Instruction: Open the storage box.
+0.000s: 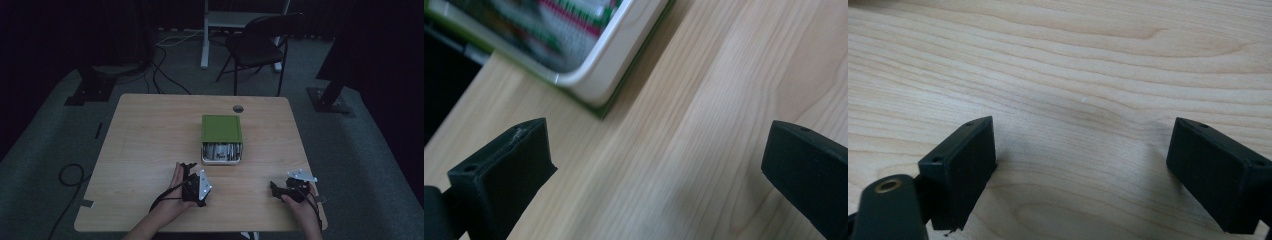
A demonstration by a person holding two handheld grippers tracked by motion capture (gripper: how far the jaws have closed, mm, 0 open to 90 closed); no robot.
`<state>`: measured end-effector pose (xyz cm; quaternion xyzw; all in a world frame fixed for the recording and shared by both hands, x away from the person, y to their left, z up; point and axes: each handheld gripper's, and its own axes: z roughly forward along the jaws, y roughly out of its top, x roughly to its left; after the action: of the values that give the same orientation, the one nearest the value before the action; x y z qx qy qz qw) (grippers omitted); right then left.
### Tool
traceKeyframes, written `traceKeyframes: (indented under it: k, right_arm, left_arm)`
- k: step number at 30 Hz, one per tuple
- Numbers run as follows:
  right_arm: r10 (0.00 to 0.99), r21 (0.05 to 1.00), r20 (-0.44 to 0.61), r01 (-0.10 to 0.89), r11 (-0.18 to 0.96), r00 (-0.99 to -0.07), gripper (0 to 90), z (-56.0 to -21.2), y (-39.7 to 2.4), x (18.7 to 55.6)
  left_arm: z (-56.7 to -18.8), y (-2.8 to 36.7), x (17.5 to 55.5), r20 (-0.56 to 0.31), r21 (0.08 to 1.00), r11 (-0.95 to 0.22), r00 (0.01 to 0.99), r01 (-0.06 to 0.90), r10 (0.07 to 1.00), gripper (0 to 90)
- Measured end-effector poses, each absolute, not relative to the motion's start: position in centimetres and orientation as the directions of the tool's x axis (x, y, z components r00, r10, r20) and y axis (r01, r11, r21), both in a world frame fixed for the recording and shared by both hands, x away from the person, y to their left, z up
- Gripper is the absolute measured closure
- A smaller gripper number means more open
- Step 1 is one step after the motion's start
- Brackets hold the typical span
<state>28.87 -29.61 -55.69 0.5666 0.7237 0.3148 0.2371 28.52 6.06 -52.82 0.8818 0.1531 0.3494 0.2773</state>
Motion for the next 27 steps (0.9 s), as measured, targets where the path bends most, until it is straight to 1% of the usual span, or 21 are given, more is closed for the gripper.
traceKeyframes:
  k: [1, 2, 5, 8, 11, 12, 13, 15, 16, 17, 18, 19, 20, 22, 23, 24, 25, 26, 27]
  right_arm:
    - [0.969, 0.724, 0.014, 0.671, 0.16, -0.246, 11.8, -55.7, -29.6, 28.9]
    - [0.969, 0.724, 0.013, 0.671, 0.16, -0.245, 11.8, -55.7, -29.6, 28.9]
    - [0.969, 0.724, 0.013, 0.671, 0.16, -0.245, 11.8, -55.7, -29.6, 28.9]
    - [0.969, 0.724, 0.013, 0.671, 0.16, -0.246, 11.8, -55.7, -29.6, 28.9]
    - [0.969, 0.724, 0.013, 0.67, 0.16, -0.246, 11.8, -55.7, -29.6, 28.9]
    - [0.969, 0.724, 0.013, 0.67, 0.16, -0.246, 11.8, -55.7, -29.6, 28.9]
    - [0.969, 0.724, 0.013, 0.67, 0.16, -0.246, 11.8, -55.7, -29.6, 28.9]
    - [0.969, 0.725, 0.013, 0.67, 0.16, -0.246, 11.8, -55.7, -29.6, 28.9]
    - [0.969, 0.725, 0.013, 0.67, 0.16, -0.246, 11.8, -55.7, -29.6, 28.9]
    - [0.969, 0.725, 0.013, 0.67, 0.16, -0.246, 11.8, -55.7, -29.6, 28.9]
    - [0.969, 0.724, 0.013, 0.671, 0.16, -0.245, 11.9, -55.7, -29.6, 28.9]
    - [0.969, 0.724, 0.013, 0.671, 0.16, -0.245, 11.9, -55.7, -29.6, 28.9]
    - [0.969, 0.724, 0.013, 0.67, 0.16, -0.246, 11.9, -55.7, -29.6, 28.9]
    - [0.969, 0.725, 0.013, 0.67, 0.16, -0.246, 11.8, -55.7, -29.6, 28.9]
    - [0.969, 0.724, 0.013, 0.671, 0.16, -0.245, 11.8, -55.7, -29.6, 28.9]
    - [0.969, 0.725, 0.013, 0.67, 0.16, -0.246, 11.8, -55.7, -29.6, 28.9]
    - [0.969, 0.725, 0.013, 0.67, 0.16, -0.246, 11.8, -55.7, -29.6, 28.9]
    - [0.969, 0.725, 0.013, 0.67, 0.16, -0.246, 11.9, -55.7, -29.6, 28.9]
    - [0.969, 0.725, 0.013, 0.67, 0.16, -0.246, 11.9, -55.7, -29.6, 28.9]
  left_arm:
    - [-52.8, 6.1, 28.5, 0.531, 0.596, -0.799, 0.709, 0.076, 0.464, 0.4]
    - [-52.6, 5.6, 28.5, 0.549, 0.584, -0.81, 0.707, 0.057, 0.446, 0.4]
    - [-52.5, 5.2, 28.6, 0.552, 0.586, -0.809, 0.708, 0.046, 0.44, 0.4]
    - [-52.2, 4.3, 28.6, 0.585, 0.567, -0.824, 0.702, 0.002, 0.405, 0.4]
    - [-52.1, 3.9, 28.7, 0.602, 0.564, -0.826, 0.693, -0.018, 0.396, 0.4]
    - [-52.0, 3.7, 28.7, 0.604, 0.565, -0.825, 0.692, -0.022, 0.395, 4.7]
    - [-52.0, 3.5, 28.7, 0.609, 0.563, -0.826, 0.689, -0.025, 0.394, 4.7]
    - [-52.1, 3.0, 28.8, 0.629, 0.532, -0.845, 0.69, -0.048, 0.357, 5.8]
    - [-52.3, 2.6, 28.8, 0.658, 0.5, -0.863, 0.679, -0.068, 0.327, 6.7]
    - [-52.3, 2.6, 28.8, 0.658, 0.5, -0.863, 0.679, -0.068, 0.327, 6.7]
    - [-52.4, 2.3, 28.9, 0.68, 0.475, -0.876, 0.667, -0.085, 0.304, 7.5]
    - [-52.4, 2.3, 28.9, 0.68, 0.475, -0.876, 0.667, -0.085, 0.304, 10.7]
    - [-52.3, 1.9, 29.1, 0.71, 0.471, -0.875, 0.636, -0.108, 0.304, 14.8]
    - [-52.2, 1.8, 29.1, 0.723, 0.459, -0.88, 0.625, -0.117, 0.294, 14.9]
    - [-52.1, 1.7, 29.2, 0.73, 0.454, -0.882, 0.62, -0.124, 0.289, 17.0]
    - [-52.1, 1.5, 29.3, 0.734, 0.458, -0.88, 0.613, -0.128, 0.293, 22.3]
    - [-52.0, 1.4, 29.4, 0.739, 0.454, -0.881, 0.609, -0.134, 0.289, 22.3]
    - [-52.0, 1.1, 29.6, 0.755, 0.422, -0.894, 0.603, -0.148, 0.257, 30.8]
    - [-52.0, 1.1, 29.6, 0.755, 0.422, -0.894, 0.603, -0.148, 0.257, 34.6]
